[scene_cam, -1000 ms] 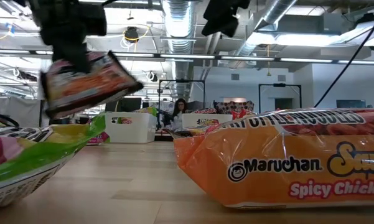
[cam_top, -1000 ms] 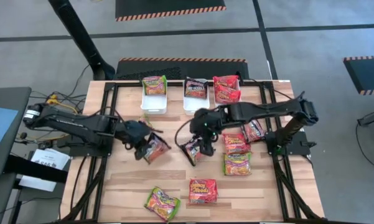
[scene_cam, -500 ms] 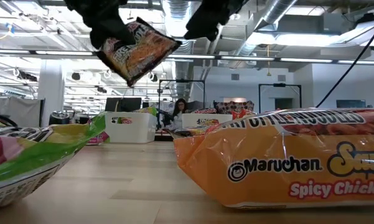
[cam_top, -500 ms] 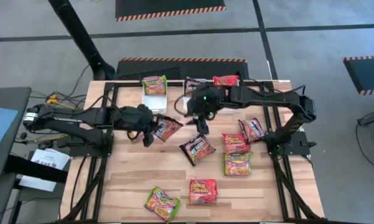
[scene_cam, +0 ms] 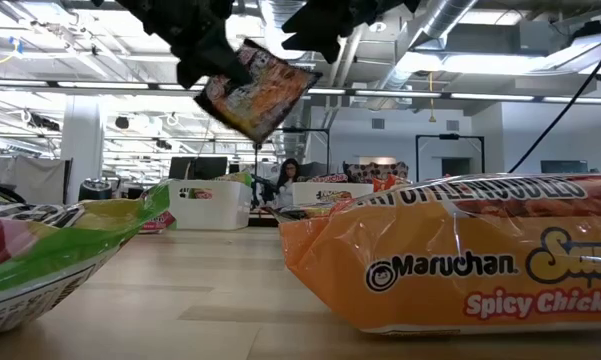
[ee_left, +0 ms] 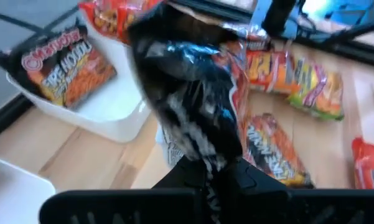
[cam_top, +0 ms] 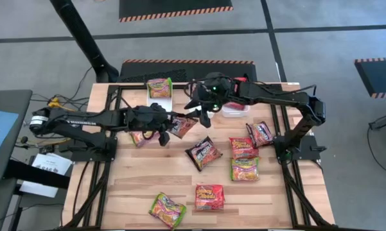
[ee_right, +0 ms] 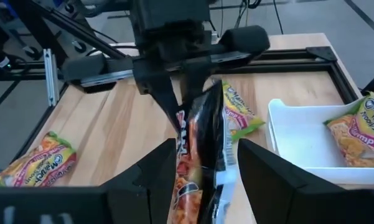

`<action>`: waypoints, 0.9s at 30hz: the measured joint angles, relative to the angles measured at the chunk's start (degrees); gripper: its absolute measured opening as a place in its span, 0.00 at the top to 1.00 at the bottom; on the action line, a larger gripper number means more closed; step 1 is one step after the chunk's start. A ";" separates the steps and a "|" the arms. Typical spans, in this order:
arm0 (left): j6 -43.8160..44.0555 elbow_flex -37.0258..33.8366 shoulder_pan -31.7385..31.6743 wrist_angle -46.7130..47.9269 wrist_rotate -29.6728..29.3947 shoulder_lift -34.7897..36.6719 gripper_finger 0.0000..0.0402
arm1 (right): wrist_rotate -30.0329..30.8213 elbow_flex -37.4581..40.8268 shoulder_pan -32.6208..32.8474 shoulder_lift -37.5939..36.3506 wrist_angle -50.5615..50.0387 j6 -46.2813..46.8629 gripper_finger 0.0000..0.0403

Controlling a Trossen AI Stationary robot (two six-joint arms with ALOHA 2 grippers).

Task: Sort Maruchan noodles
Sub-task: Put the black noodle pack into the middle white bin

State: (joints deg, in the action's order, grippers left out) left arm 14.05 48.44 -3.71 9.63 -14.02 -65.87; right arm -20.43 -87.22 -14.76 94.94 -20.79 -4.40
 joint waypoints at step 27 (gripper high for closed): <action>-12.68 -0.10 -1.31 -14.43 -2.67 -1.86 1.00 | -0.30 -0.06 -0.46 -0.09 -3.44 4.59 0.51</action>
State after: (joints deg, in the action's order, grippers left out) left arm 1.37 48.34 -5.02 -4.80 -16.69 -67.72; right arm -20.72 -87.28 -15.22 94.85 -24.23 0.19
